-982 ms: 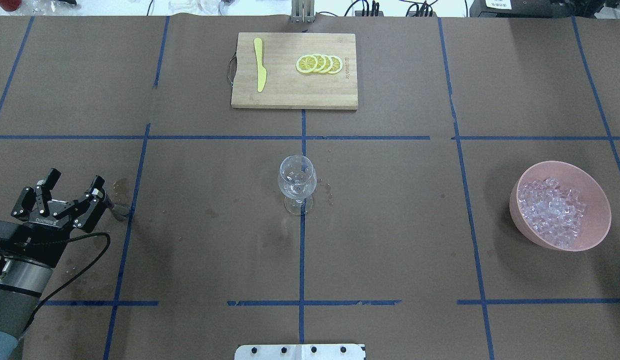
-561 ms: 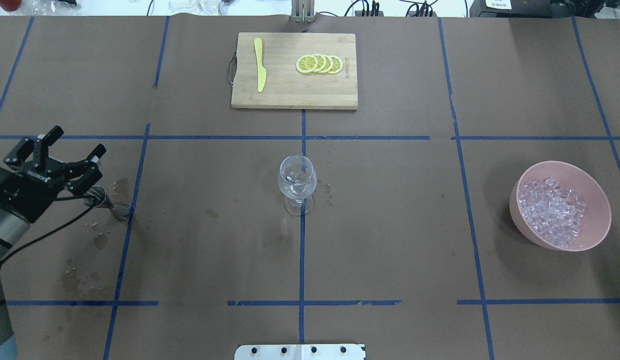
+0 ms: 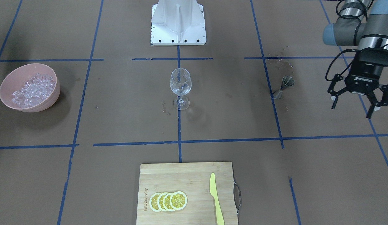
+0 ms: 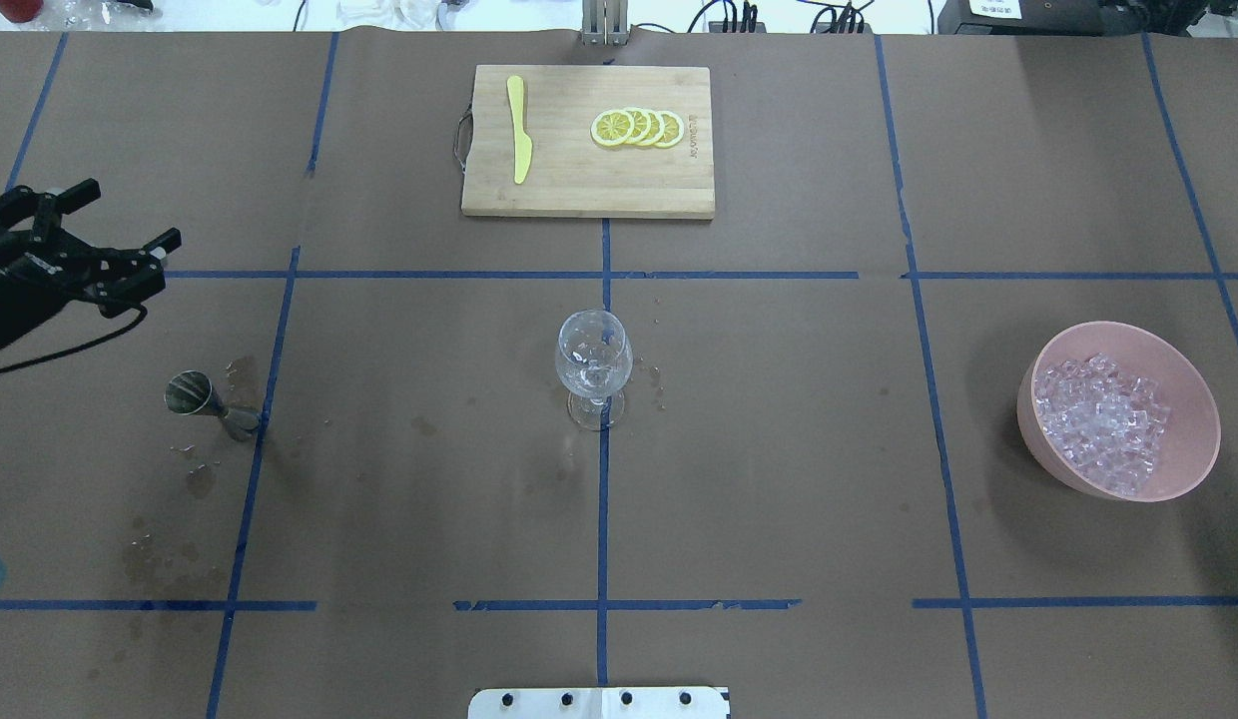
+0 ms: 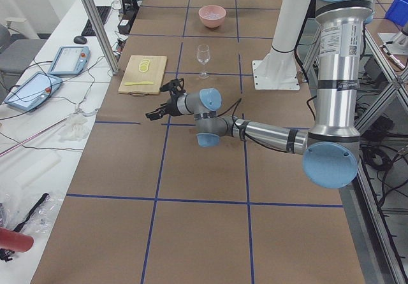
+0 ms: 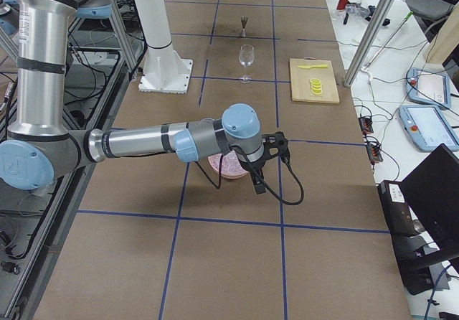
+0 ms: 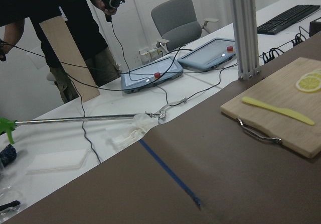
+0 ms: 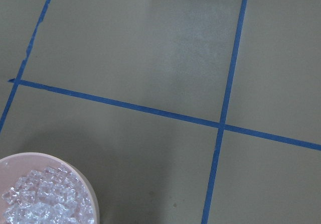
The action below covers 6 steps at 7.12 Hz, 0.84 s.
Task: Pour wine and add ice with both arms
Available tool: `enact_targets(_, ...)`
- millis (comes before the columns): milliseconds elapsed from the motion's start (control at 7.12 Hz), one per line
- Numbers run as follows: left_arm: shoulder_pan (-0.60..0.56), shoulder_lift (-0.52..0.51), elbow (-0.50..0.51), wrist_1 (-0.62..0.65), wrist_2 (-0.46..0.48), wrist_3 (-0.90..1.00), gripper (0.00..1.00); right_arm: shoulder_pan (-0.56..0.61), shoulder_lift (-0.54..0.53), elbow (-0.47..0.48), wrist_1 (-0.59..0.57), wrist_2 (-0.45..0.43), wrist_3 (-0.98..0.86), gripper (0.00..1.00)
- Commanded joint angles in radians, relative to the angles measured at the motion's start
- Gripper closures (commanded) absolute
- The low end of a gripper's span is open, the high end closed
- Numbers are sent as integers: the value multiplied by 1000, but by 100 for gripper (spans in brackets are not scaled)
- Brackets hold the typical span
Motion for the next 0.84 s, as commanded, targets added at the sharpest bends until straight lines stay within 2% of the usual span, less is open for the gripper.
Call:
enact_targets(0,-253,-89,-6,381,-219,336,0,0,0,0,0,0,0,0)
enact_targets(140,-371,-118,-8,567,-342,433,0,0,1,-2,0,0,-2,0)
enact_targets(281,-454,-124,-8,760,-421,437,0,0,1,-3,0,0,0,0)
enact_targets(421,-463,-108,-5,880,-455,439,0,0,0,-2,0,0,0,0)
enact_targets(561,-461,-98,14,1074,-463,440,0,0,1,0,0,0,-2,0)
enact_targets(702,-463,-100,18,1277,-509,442,0,0,1,0,0,0,-2,0)
